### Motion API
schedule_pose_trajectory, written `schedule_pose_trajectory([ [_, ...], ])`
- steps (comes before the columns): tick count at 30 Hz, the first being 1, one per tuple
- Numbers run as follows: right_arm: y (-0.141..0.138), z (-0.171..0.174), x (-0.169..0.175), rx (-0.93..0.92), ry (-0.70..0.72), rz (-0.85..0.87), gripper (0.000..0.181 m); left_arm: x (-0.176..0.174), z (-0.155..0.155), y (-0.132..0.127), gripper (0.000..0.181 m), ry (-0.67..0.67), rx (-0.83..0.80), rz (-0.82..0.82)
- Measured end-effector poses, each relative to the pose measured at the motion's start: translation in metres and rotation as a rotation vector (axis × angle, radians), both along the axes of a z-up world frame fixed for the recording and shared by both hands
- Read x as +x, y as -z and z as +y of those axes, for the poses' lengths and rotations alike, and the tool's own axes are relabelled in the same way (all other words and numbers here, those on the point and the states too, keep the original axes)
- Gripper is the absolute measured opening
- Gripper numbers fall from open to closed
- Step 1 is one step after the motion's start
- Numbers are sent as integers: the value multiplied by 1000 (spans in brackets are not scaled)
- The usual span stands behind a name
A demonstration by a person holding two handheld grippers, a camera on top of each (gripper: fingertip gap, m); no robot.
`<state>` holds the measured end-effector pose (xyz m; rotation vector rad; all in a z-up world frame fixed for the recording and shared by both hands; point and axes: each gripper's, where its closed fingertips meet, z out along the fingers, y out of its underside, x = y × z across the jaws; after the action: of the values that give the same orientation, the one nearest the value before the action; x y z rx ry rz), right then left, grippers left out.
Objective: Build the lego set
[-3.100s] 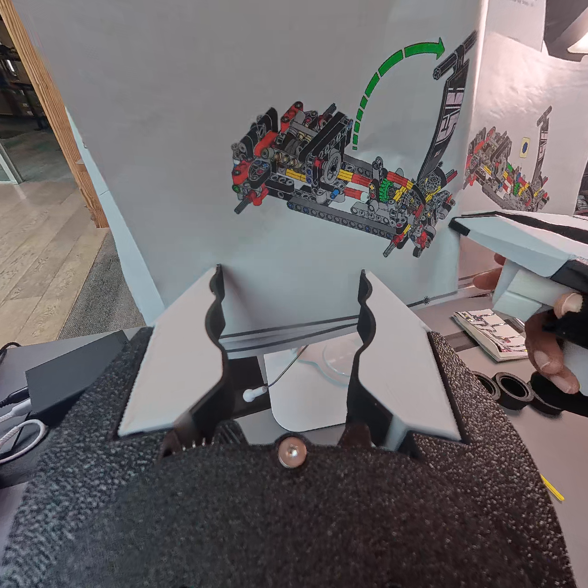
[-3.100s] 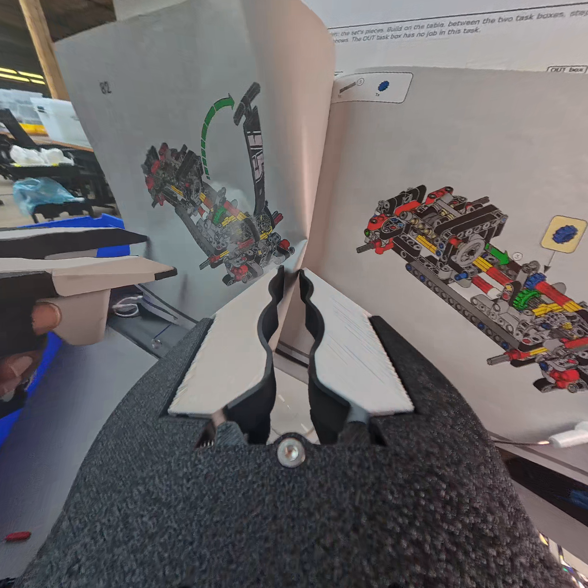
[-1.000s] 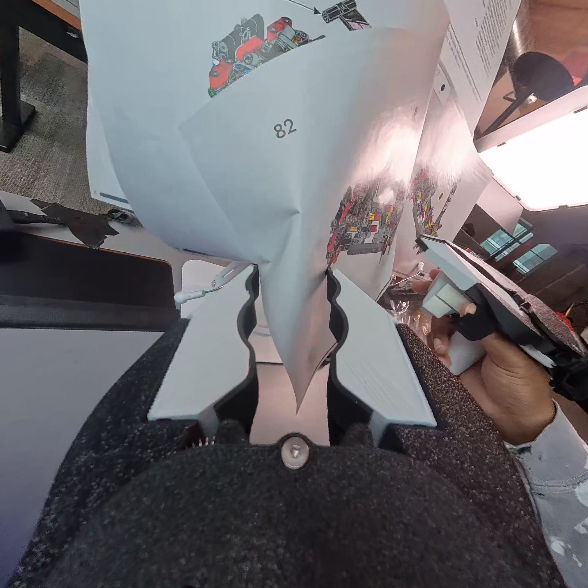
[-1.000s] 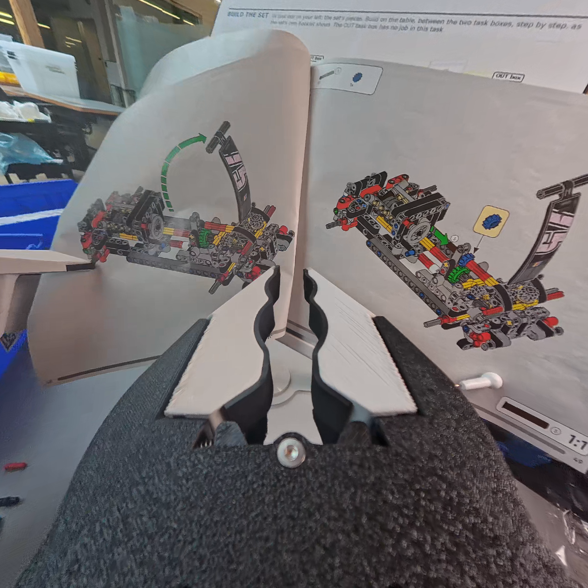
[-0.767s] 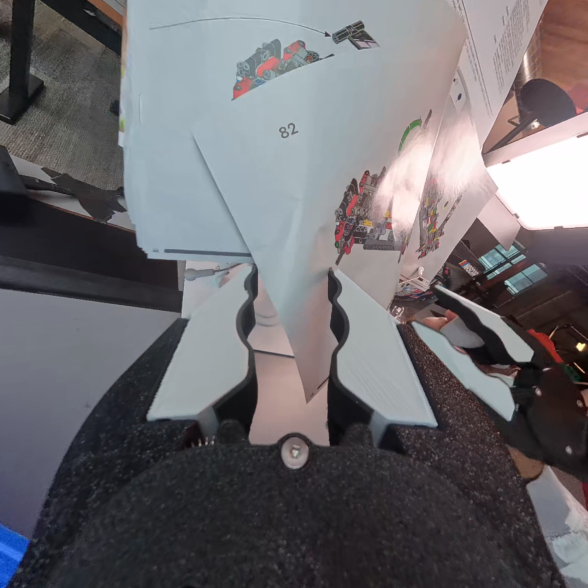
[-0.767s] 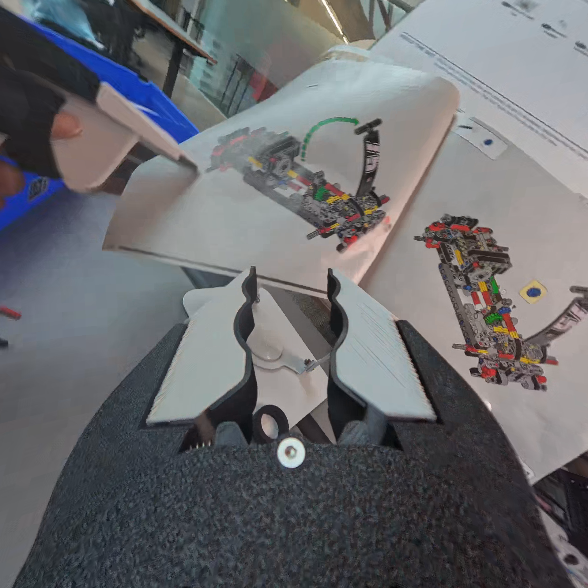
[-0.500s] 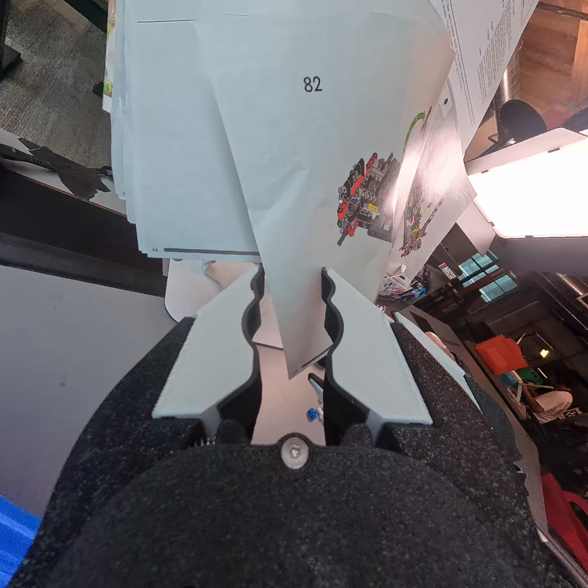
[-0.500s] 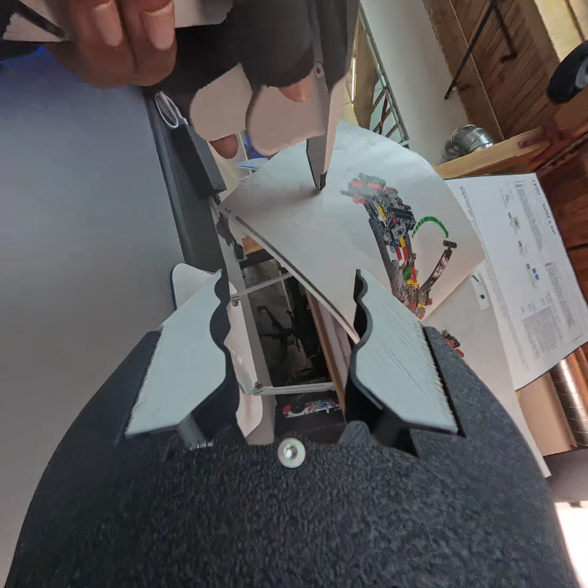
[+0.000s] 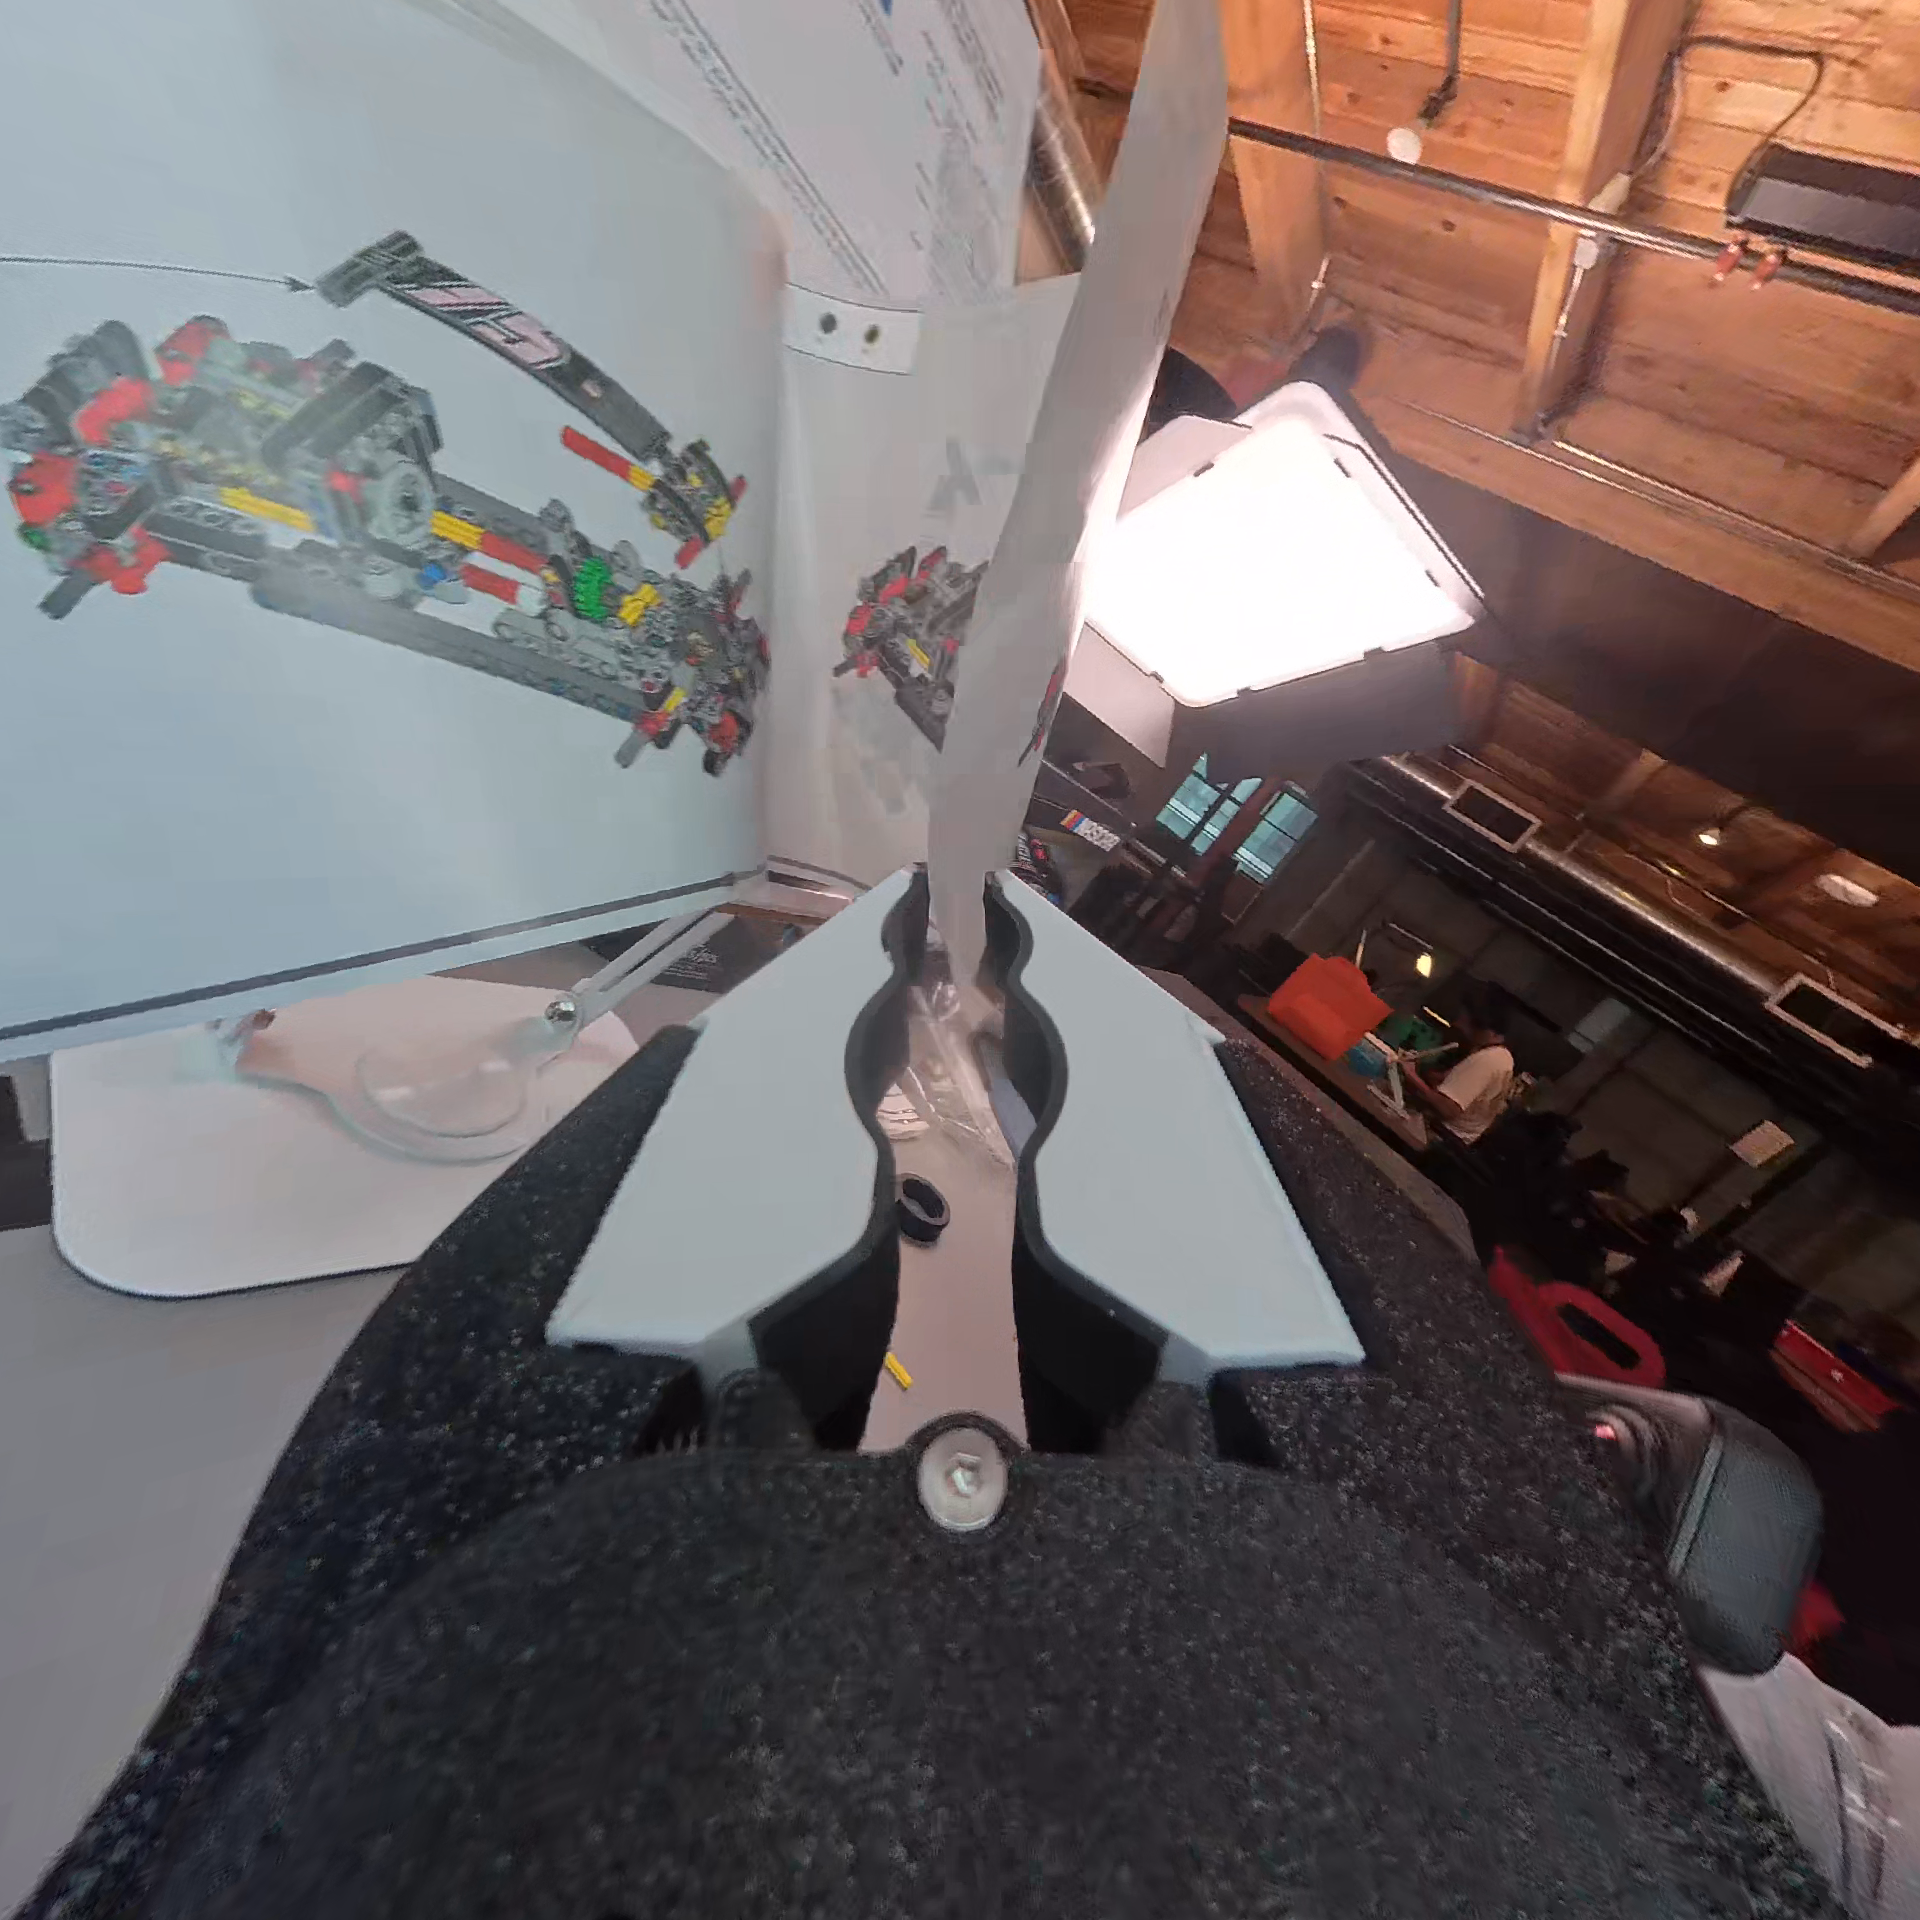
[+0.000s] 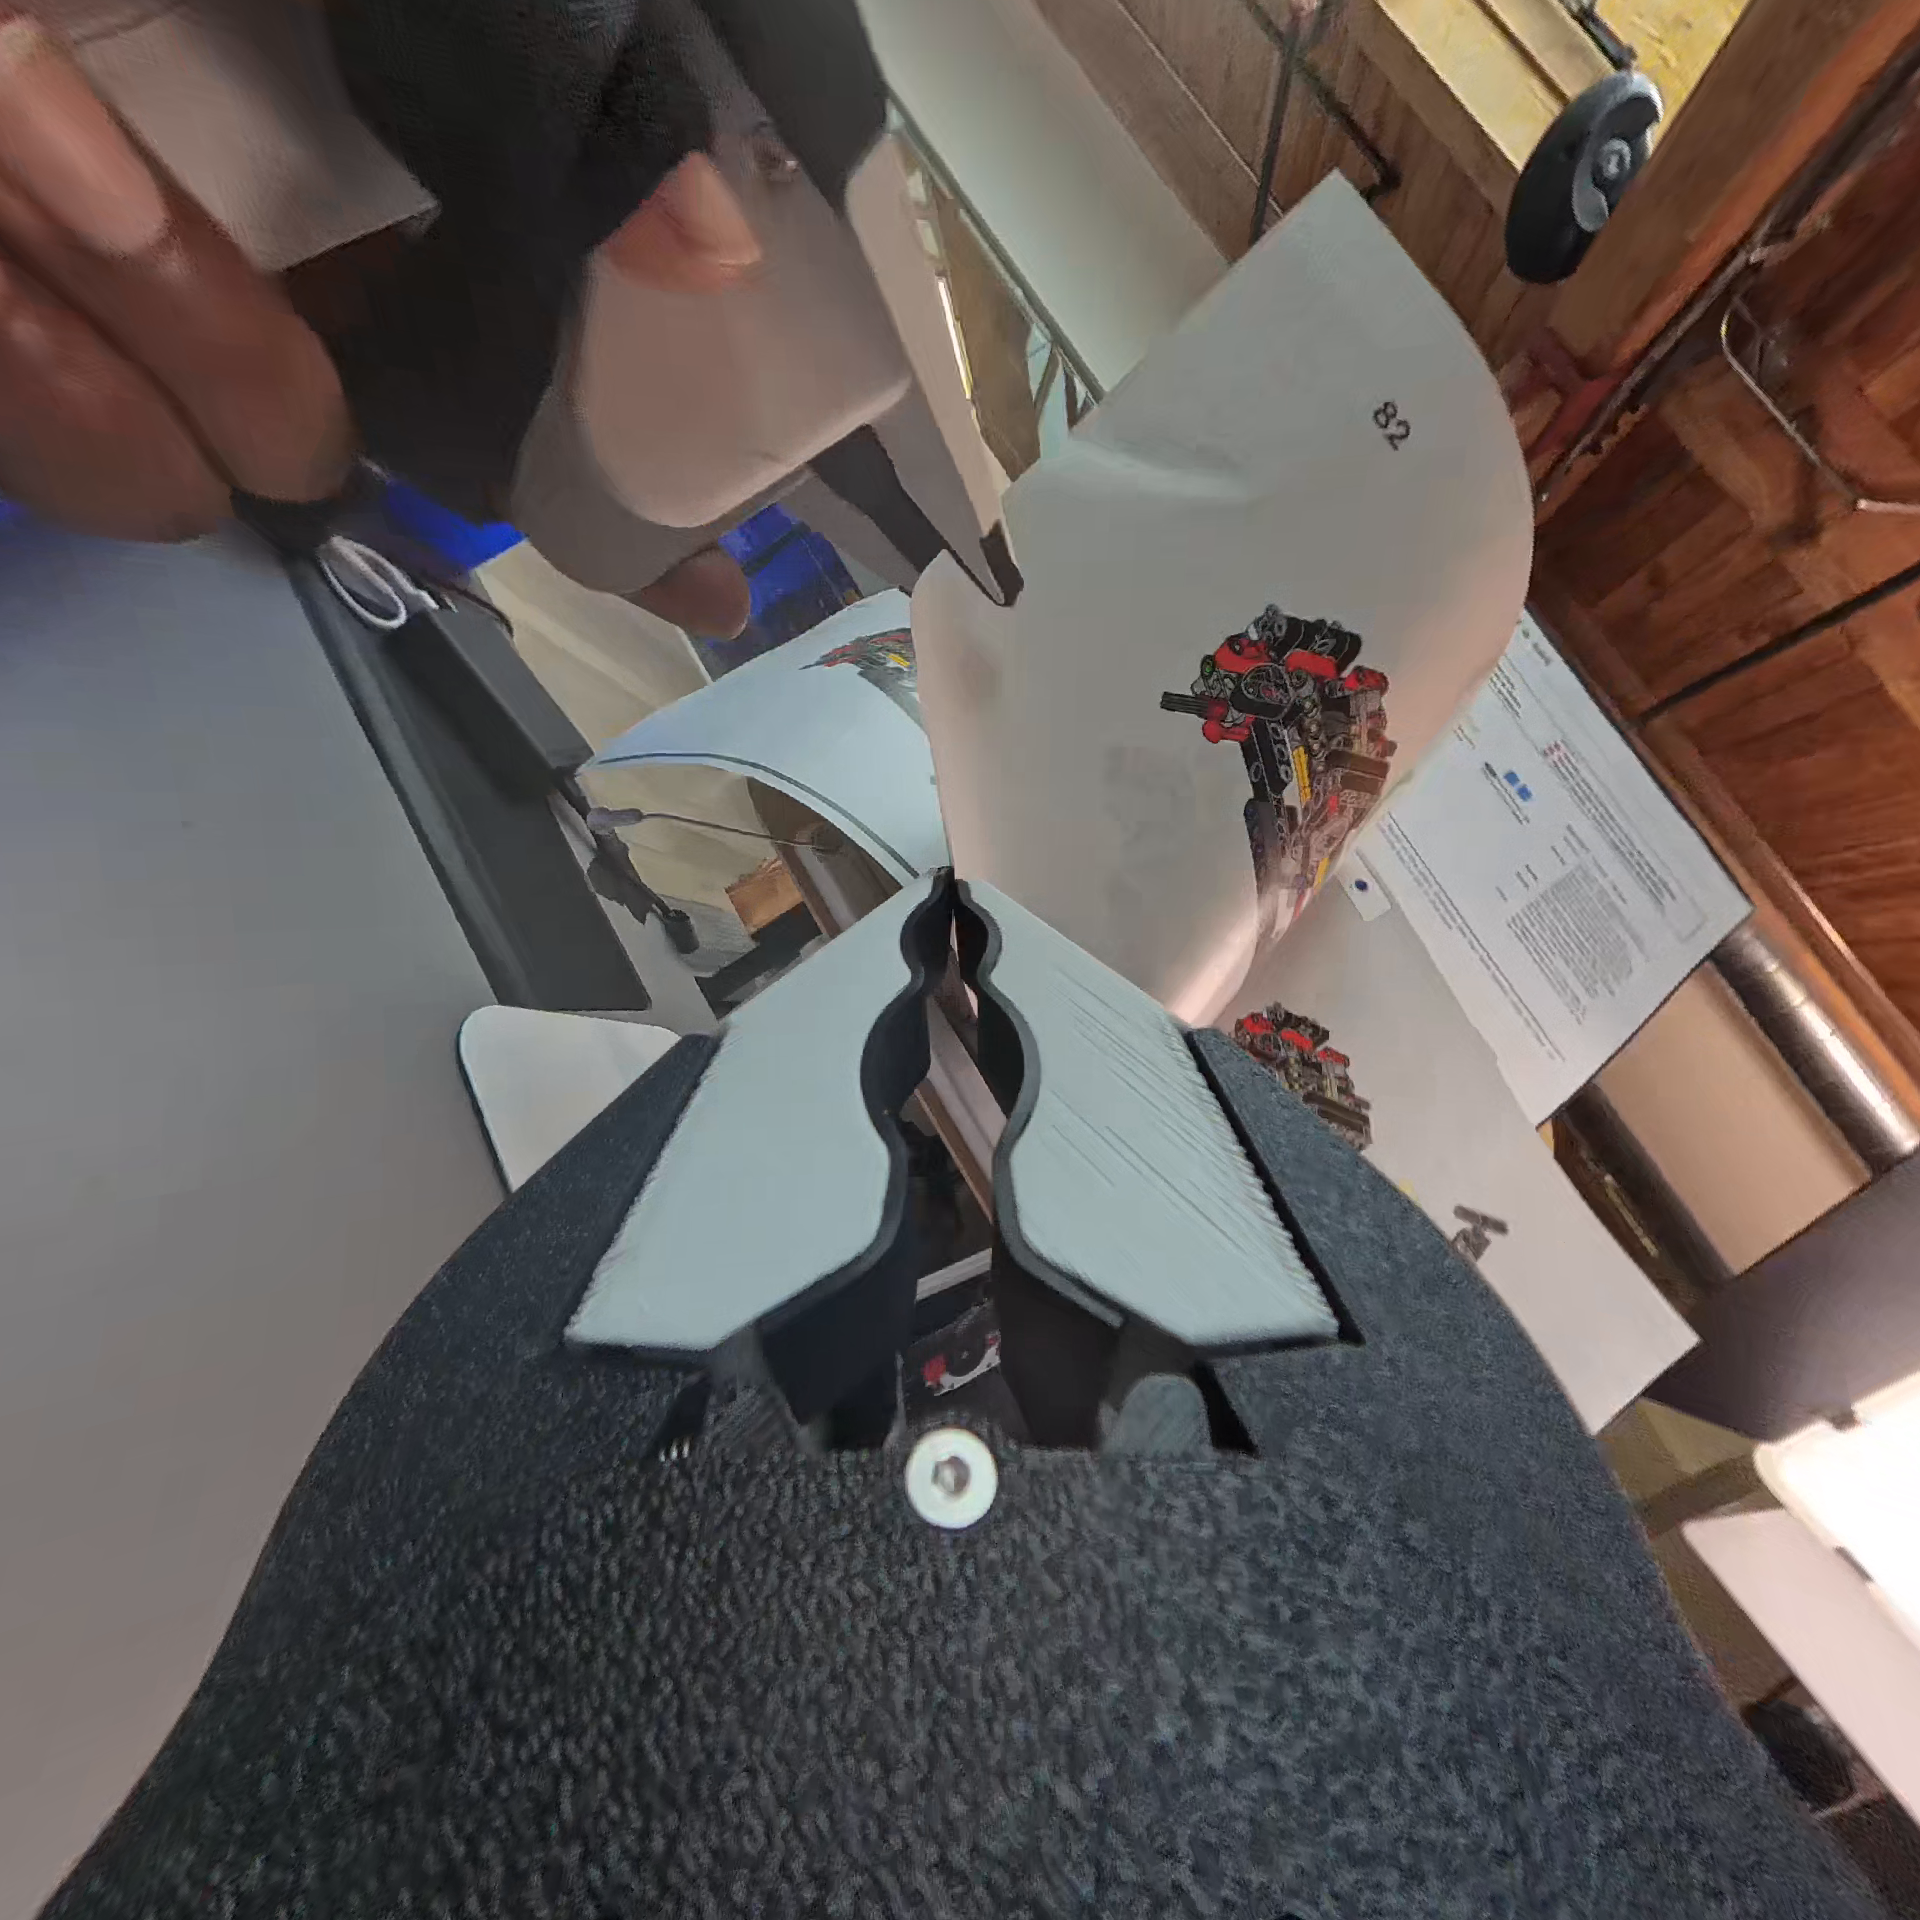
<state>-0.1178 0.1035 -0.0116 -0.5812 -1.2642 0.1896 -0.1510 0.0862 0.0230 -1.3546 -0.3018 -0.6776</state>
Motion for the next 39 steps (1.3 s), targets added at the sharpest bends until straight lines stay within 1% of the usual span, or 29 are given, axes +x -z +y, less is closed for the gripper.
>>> schedule_pose_trajectory([
  [3, -16, 11, 26, -184, -10, 120, 0, 24, -2, -11, 9, 73, 59, 57],
  [4, -24, 16, 37, -256, -15, 178, 0, 30, -2, -13, 13, 87, 71, 79],
  [6, -40, 35, 63, -402, -14, 308, 0, 34, 0, -11, 24, 69, 61, 127],
  [8, -51, 65, 91, -543, 14, 440, 0, 32, 4, -5, 26, 19, 25, 185],
  [9, -52, 83, 103, -611, 42, 492, 0, 31, 7, 0, 25, -4, 0, 211],
  [12, -41, 137, 128, -794, 125, 569, 0, 30, 19, 13, 26, -40, -68, 278],
  [14, -26, 165, 128, -911, 152, 552, 0, 29, 33, 24, 26, -66, -121, 343],
  [16, -12, 189, 123, -990, 187, 524, 0, 21, 53, 38, 26, -102, -208, 437],
  [19, -1, 211, 114, -1070, 195, 504, 0, -11, 77, 52, 28, -232, -314, 566],
  [22, 0, 221, 106, -1115, 175, 514, 0, -44, 88, 57, 27, -317, -370, 552],
  [25, 2, 225, 97, -1111, 165, 494, 0, -74, 91, 64, 27, -391, -415, 550],
  [28, 1, 224, 85, -1099, 128, 470, 0, -89, 92, 64, 11, -417, -405, 571],
  [29, 1, 222, 80, -1099, 103, 460, 0, -90, 92, 64, 11, -410, -407, 575],
  [31, 0, 219, 70, -1092, 75, 440, 0, -86, 92, 62, 17, -385, -405, 566],
  [32, 1, 219, 67, -1089, 73, 431, 0, -84, 91, 59, 21, -380, -397, 557],
  [35, 5, 222, 60, -1102, 72, 426, 0, -75, 89, 49, 24, -386, -357, 551],
  [39, 9, 226, 58, -1116, 74, 426, 0, -51, 90, 28, 29, -407, -271, 635],
])
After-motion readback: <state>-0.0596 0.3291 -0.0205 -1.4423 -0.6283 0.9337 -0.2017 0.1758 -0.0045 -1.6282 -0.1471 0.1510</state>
